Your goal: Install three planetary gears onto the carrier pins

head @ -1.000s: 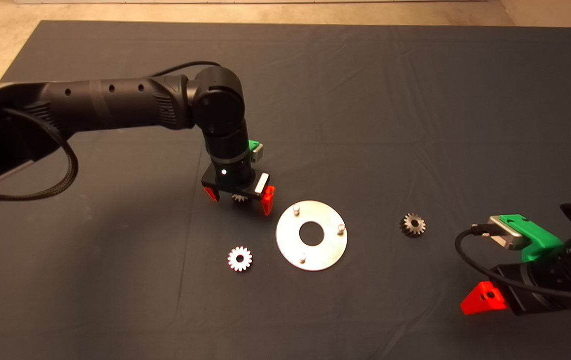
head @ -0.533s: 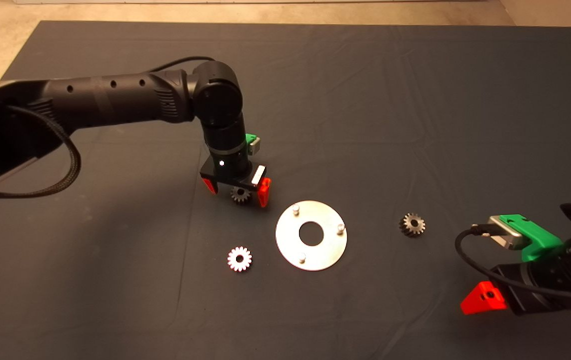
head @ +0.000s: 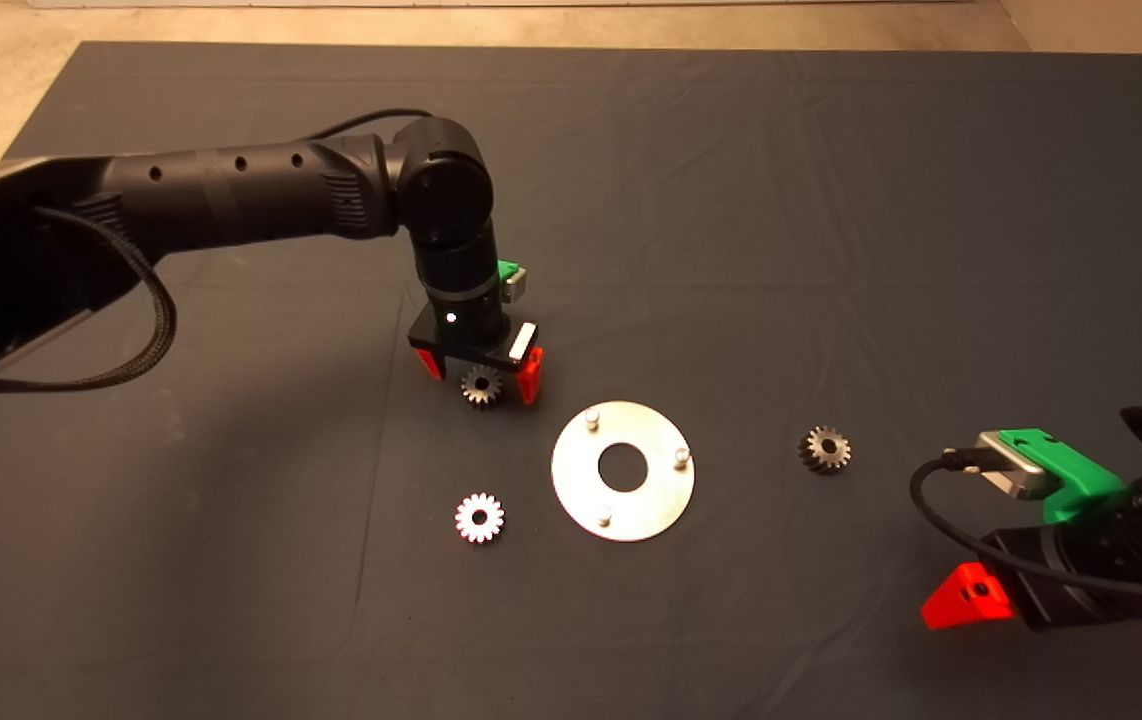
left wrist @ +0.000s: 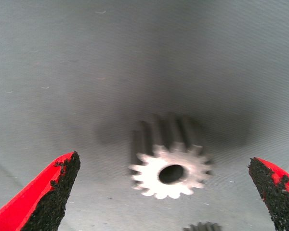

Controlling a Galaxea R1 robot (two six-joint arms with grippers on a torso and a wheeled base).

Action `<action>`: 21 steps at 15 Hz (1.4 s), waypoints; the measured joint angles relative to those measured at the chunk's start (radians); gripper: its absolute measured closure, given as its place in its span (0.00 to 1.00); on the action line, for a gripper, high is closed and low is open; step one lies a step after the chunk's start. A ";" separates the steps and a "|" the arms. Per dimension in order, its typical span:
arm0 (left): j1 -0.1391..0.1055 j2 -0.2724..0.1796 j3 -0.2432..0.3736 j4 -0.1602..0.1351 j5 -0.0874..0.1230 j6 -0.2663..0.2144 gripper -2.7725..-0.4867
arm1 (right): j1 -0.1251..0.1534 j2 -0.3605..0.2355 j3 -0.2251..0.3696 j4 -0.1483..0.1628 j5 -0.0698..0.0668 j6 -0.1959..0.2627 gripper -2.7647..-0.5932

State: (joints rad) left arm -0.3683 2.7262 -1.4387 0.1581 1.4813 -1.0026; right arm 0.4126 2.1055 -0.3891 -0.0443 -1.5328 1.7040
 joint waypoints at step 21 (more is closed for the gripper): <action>0.028 0.013 0.000 0.000 -0.016 0.044 0.40 | 0.000 0.000 0.000 0.000 -0.001 0.000 0.02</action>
State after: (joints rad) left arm -0.3405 2.7391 -1.4383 0.1583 1.4649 -0.9583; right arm 0.4126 2.1055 -0.3891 -0.0443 -1.5336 1.7040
